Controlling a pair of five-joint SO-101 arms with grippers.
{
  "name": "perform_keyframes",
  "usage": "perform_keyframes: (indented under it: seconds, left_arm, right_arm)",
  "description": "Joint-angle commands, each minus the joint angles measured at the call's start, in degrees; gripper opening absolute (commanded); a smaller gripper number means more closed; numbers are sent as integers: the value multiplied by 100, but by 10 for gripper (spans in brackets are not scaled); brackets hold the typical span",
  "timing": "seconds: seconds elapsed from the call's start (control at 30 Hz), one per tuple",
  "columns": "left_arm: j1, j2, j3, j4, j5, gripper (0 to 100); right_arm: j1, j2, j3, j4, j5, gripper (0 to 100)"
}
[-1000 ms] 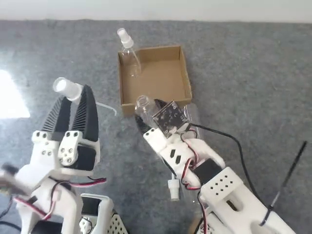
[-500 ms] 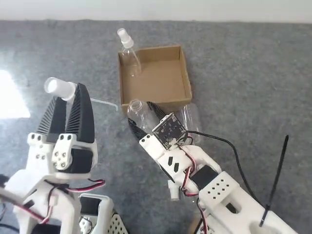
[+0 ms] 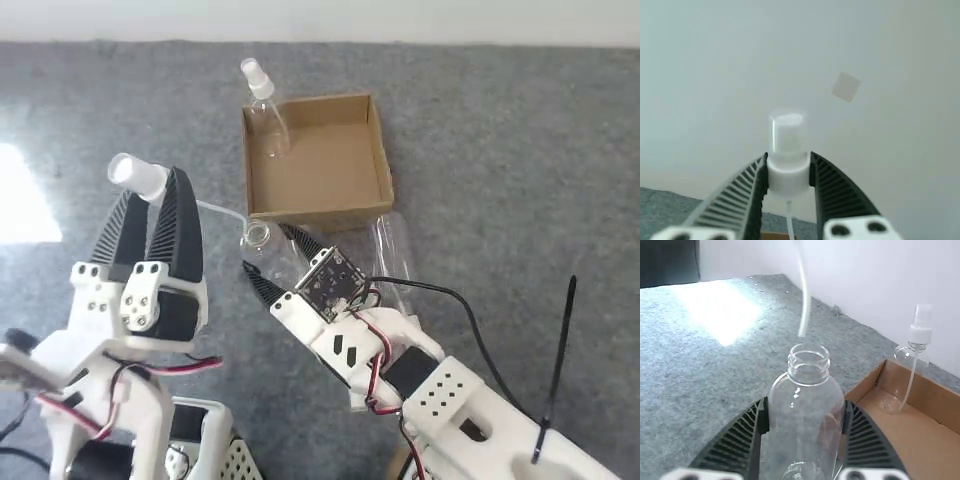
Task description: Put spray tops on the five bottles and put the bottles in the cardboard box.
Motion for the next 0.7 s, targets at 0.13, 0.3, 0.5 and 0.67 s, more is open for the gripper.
perform_keyframes:
  seconds: [0.13, 0.3, 0.5, 0.67]
  left_arm:
    - [9, -44, 207, -404, 62, 13]
    - [9, -44, 251, -396, 53, 13]
    - [9, -53, 215, -229, 53, 13]
    - [9, -378, 321, -141, 44, 14]
  right_arm:
    - [-84, -180, -26, -110, 88, 90]
    - [-48, -145, -26, -136, 88, 90]
    - [4, -136, -35, -154, 88, 90]
    - [4, -127, -35, -154, 88, 90]
